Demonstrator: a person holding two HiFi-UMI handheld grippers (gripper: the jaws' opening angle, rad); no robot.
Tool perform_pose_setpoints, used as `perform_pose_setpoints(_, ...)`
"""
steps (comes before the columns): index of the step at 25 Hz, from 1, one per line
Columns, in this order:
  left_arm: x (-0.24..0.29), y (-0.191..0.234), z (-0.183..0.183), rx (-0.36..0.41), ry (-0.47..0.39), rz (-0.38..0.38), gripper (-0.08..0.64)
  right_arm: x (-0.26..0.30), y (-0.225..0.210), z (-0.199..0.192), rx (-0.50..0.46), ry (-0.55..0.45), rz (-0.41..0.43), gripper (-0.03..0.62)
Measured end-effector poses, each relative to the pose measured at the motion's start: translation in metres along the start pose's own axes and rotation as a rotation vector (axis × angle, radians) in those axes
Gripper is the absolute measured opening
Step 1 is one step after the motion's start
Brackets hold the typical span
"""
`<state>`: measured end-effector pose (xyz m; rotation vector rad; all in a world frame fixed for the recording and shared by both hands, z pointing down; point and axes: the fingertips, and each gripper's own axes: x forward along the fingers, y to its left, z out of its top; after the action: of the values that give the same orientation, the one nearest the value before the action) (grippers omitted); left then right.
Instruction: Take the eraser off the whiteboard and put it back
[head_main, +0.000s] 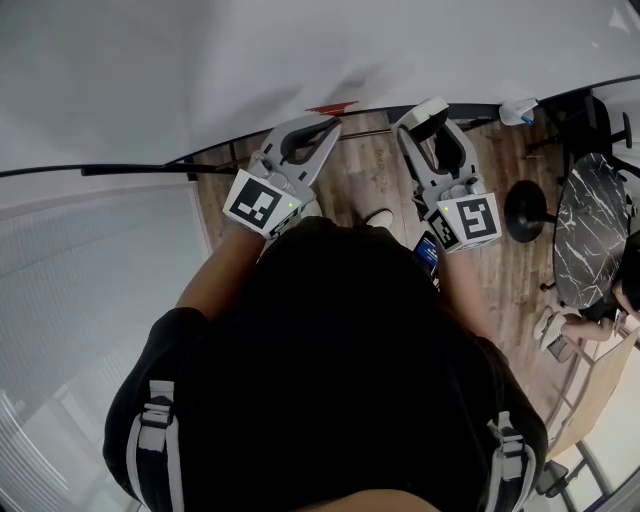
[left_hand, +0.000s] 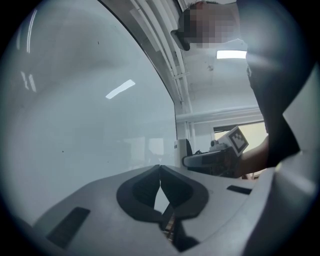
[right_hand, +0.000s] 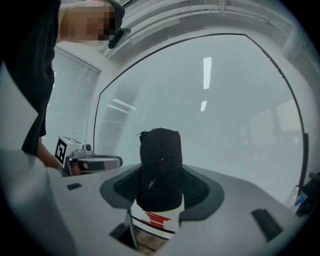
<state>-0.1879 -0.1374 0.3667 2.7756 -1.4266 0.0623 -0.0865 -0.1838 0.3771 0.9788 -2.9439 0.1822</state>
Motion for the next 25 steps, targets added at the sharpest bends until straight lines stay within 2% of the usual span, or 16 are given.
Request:
perform_pose_setpoints(11, 0.007, -0.002, -0.001, 0.006, -0.012, -0.012, 0.005, -0.012, -0.012, 0.004, -0.008, -0.011, -0.056, 0.224)
perform_pose_setpoints(18, 0.047, -0.027, 0.01, 0.026, -0.019, -0.055, 0.005, -0.049, -0.06, 0.013, 0.001, -0.04, -0.153, 0.224)
perform_pose_setpoints(25, 0.098, -0.071, 0.025, 0.057, -0.036, -0.105, 0.005, -0.101, -0.12, 0.024, 0.002, -0.062, -0.252, 0.225)
